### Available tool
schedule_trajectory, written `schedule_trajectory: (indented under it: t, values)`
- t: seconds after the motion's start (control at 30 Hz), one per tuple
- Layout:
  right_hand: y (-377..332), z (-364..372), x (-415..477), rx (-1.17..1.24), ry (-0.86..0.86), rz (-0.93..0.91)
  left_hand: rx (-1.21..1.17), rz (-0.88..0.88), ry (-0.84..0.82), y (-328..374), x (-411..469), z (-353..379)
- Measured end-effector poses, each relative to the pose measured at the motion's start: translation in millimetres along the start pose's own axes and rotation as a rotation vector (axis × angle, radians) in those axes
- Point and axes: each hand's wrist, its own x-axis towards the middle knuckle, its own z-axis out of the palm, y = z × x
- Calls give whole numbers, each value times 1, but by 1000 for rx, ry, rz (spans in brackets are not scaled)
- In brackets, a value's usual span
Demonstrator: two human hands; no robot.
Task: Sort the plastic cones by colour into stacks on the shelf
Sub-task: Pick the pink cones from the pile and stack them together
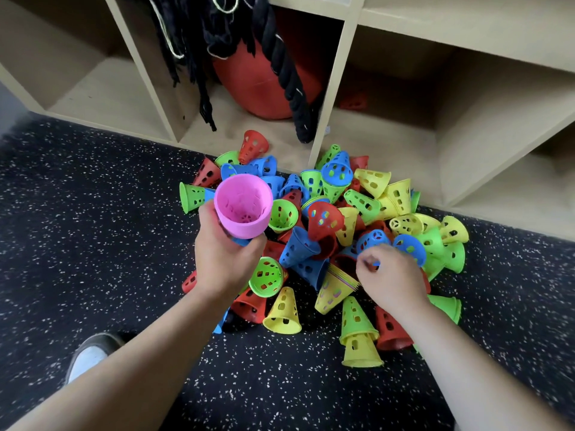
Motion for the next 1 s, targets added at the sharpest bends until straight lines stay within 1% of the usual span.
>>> schedule_trajectory:
  t: [0.07, 0.1, 0.13, 0.23, 0.33, 0.53, 0.63, 0.77, 0.83, 1.0]
  values:
    - [9, 3, -6, -101, -231, 15, -3, 9, -6, 0, -1, 0]
    - [10, 4, -8, -163, -310, 7, -3, 12, -10, 0, -1, 0]
    - [9, 7, -9, -204, -354, 5, -2, 10, -13, -1, -2, 0]
    - [7, 14, -10, -176, -381, 45, 8, 4, -23, -2, -5, 0]
    - [7, 16, -9, 0, -389, 165, 15, 14, -27, -3, -8, 0]
    - [-7, -17, -7, 357, -315, 349, -5, 15, -30, -2, -12, -1]
    - [-13, -36, -1, 459, -278, 381, -18, 30, -35, 0, -13, 0]
    - [-19, -59, 11, 614, -172, 412, -32, 42, -37, 3, -15, 0]
    - [-21, -67, 17, 635, -93, 398, -34, 40, -41, 3, -15, 0]
    - [-25, -75, 29, 469, 73, 298, -33, 37, -45, 4, -14, 2]
